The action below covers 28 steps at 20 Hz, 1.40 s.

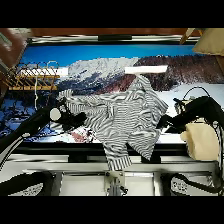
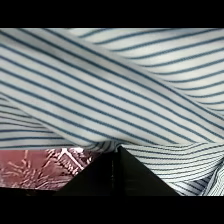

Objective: Fold the shirts.

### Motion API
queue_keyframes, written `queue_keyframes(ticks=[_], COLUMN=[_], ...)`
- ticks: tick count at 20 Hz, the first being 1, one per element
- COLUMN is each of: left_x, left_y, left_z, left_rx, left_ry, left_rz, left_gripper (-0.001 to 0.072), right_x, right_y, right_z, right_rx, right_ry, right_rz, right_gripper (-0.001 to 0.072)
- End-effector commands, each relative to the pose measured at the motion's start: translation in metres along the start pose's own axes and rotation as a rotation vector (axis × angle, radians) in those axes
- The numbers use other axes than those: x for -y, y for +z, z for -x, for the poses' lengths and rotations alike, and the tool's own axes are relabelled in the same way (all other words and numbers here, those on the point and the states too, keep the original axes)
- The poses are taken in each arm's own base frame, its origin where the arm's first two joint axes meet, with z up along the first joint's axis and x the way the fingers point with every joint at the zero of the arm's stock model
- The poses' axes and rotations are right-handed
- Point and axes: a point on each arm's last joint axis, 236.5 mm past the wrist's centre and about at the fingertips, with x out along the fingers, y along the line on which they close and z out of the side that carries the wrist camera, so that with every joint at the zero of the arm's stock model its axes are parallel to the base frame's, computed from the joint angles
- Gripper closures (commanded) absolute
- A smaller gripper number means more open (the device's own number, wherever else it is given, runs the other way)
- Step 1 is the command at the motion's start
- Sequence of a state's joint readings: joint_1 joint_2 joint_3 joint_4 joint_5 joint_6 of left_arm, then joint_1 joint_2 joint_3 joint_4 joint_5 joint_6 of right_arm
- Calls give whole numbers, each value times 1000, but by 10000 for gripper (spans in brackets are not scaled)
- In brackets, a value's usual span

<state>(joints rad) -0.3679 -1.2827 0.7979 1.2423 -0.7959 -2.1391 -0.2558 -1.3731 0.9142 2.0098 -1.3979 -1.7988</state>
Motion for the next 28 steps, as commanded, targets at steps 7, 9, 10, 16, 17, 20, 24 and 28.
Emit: queue_keyframes(ticks=[7, 9, 10, 16, 17, 20, 24, 28], left_x=[8, 17, 21, 35, 33, 32, 36, 66], left_y=[3, 10, 13, 22, 20, 18, 30, 100], left_z=[6, 11, 15, 23, 23, 23, 29, 65], left_rx=[0, 19, 29, 52, 44, 34, 64, 230], left_ry=[-9, -25, -33, -57, -53, -47, -58, -134], left_rz=[-150, -195, -226, -244, -243, -260, -264, -226], left_gripper=[661, 660, 661, 661, 660, 660, 662, 663], right_x=[6, 1, -3, -7, -7, -7, -4, -8], right_y=[0, 8, 13, 15, 16, 17, 13, -26], right_z=[-11, -13, -14, -32, -32, -30, -14, -6], right_rx=[-4, 30, 49, 4, 10, 19, 52, -90], right_ry=[-35, -31, -19, 21, 21, 18, -29, -29], right_rz=[-23, -14, -14, -63, -64, -47, 11, 24], right_gripper=[25, 33, 34, 183, 344, 631, 631, 631])
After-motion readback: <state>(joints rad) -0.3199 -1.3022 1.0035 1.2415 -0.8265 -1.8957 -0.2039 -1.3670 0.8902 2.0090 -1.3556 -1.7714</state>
